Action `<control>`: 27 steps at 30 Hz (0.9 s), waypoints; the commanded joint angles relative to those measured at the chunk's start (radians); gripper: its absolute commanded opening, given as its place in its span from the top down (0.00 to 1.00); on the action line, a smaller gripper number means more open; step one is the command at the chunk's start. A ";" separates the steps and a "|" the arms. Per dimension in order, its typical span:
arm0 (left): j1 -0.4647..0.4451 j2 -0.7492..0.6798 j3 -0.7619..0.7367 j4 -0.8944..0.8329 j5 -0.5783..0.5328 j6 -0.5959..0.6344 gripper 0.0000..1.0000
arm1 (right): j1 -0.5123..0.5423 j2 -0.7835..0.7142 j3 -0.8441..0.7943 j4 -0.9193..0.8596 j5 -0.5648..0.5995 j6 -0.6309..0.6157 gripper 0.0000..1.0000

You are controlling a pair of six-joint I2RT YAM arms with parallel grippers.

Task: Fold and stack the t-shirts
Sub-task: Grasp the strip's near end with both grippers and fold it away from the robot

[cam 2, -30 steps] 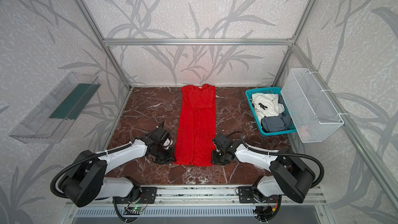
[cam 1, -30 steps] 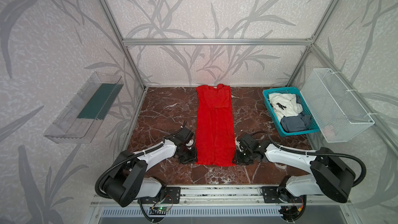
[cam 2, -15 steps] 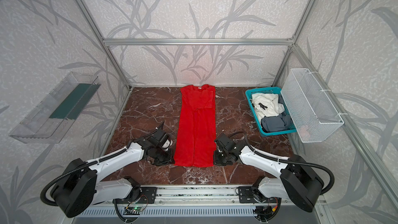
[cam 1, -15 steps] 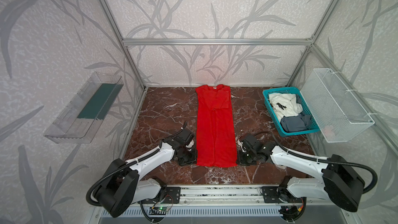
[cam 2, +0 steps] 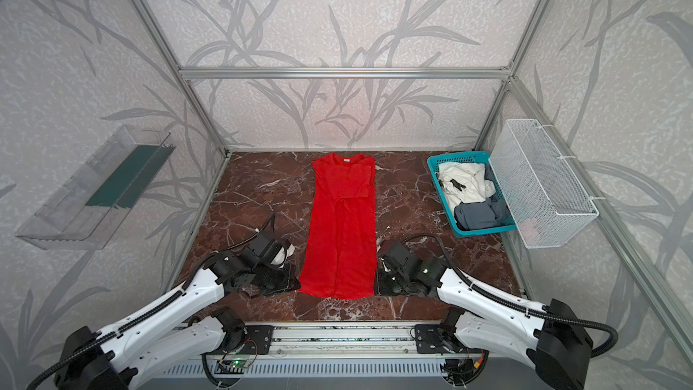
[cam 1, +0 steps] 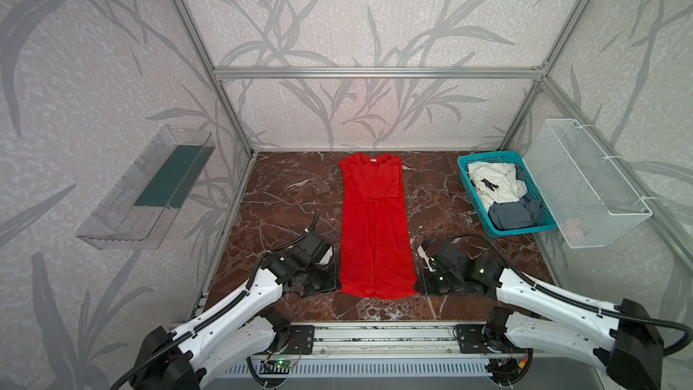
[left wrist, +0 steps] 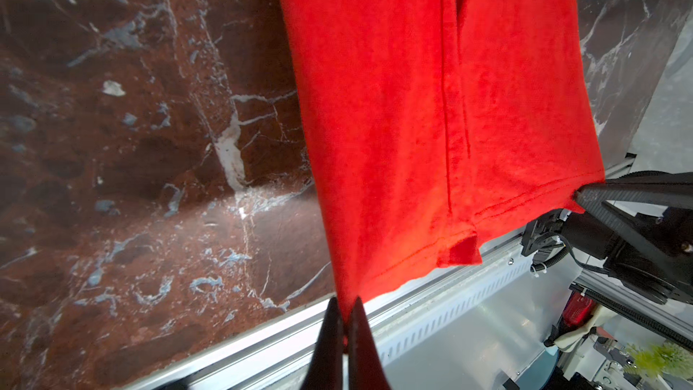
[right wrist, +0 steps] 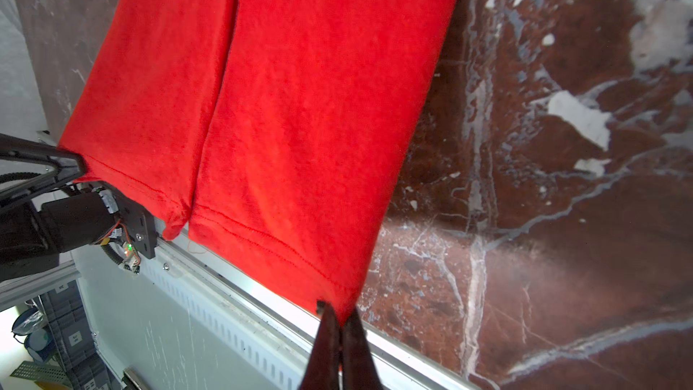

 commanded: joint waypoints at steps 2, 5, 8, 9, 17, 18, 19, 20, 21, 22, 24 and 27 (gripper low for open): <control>-0.004 -0.012 0.048 -0.033 -0.048 -0.016 1.00 | 0.006 -0.032 0.019 -0.052 0.083 0.015 1.00; -0.003 -0.011 0.051 -0.026 -0.091 -0.015 1.00 | 0.005 -0.035 0.022 -0.037 0.132 0.018 1.00; -0.003 0.005 0.054 -0.010 -0.103 -0.016 1.00 | 0.001 -0.025 0.031 -0.024 0.157 0.014 1.00; -0.004 0.013 0.055 -0.003 -0.103 -0.015 1.00 | 0.000 -0.020 0.035 -0.018 0.158 0.010 1.00; -0.003 0.056 0.107 0.009 -0.149 0.017 1.00 | -0.027 0.016 0.072 0.016 0.169 -0.033 1.00; -0.003 0.059 0.116 0.012 -0.162 0.022 1.00 | -0.032 0.016 0.073 0.022 0.172 -0.037 1.00; -0.003 0.062 0.122 0.014 -0.176 0.022 1.00 | -0.038 0.014 0.076 0.027 0.177 -0.042 1.00; -0.004 0.063 0.129 0.019 -0.192 0.021 1.00 | -0.045 0.013 0.082 0.030 0.184 -0.046 1.00; -0.004 0.066 0.138 0.027 -0.209 0.023 1.00 | -0.055 0.013 0.091 0.035 0.186 -0.055 1.00; -0.003 0.067 0.145 0.036 -0.224 0.025 1.00 | -0.064 0.013 0.100 0.039 0.186 -0.064 1.00; -0.002 0.074 0.170 0.045 -0.265 0.045 1.00 | -0.084 0.017 0.124 0.052 0.188 -0.084 1.00; 0.003 0.102 0.221 0.044 -0.317 0.078 1.00 | -0.115 0.040 0.157 0.082 0.173 -0.116 1.00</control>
